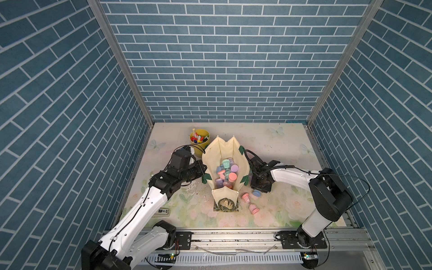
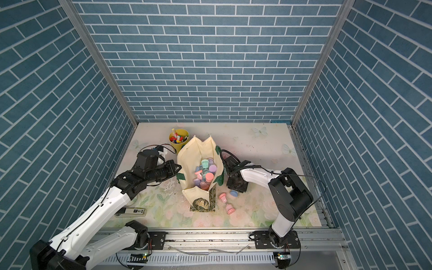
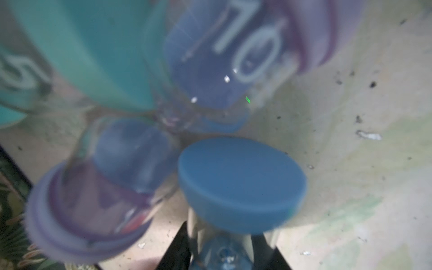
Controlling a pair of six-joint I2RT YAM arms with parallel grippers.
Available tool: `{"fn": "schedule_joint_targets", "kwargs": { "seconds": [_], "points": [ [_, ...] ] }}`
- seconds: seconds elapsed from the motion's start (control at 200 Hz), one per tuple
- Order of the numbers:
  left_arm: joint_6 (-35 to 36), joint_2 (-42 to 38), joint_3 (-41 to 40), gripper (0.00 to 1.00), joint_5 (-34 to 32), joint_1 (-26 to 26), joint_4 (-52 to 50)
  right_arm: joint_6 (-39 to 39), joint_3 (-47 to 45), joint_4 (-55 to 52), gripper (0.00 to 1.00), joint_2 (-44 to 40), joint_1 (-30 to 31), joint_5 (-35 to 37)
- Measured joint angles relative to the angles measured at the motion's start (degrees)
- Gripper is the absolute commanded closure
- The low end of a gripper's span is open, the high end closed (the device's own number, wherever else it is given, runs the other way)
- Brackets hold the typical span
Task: Put the hourglass into the canvas bag
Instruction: Pick up the hourglass from the center of the board, then place the hourglass in the canvas bag.
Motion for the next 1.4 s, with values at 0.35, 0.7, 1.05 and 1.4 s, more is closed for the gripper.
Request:
{"fn": "schedule_joint_targets", "kwargs": {
  "seconds": [0.35, 0.7, 1.05, 1.4],
  "points": [
    [0.0, -0.2, -0.3, 1.0, 0.0, 0.0, 0.2, 0.0, -2.7, 2.0, 1.0, -3.1, -0.4, -0.2],
    [0.0, -0.2, -0.3, 1.0, 0.0, 0.0, 0.2, -3.3, -0.2, -5.2, 1.0, -20.7, -0.5, 7.0],
    [0.0, -0.2, -0.3, 1.0, -0.2, 0.0, 0.2, -11.9, 13.6, -10.8, 1.0, -26.3, -0.5, 10.1],
    [0.0, -0.2, -0.3, 1.0, -0.3, 0.0, 0.2, -18.5, 27.9, -12.6, 1.0, -21.5, 4.8, 9.1]
  ]
}}
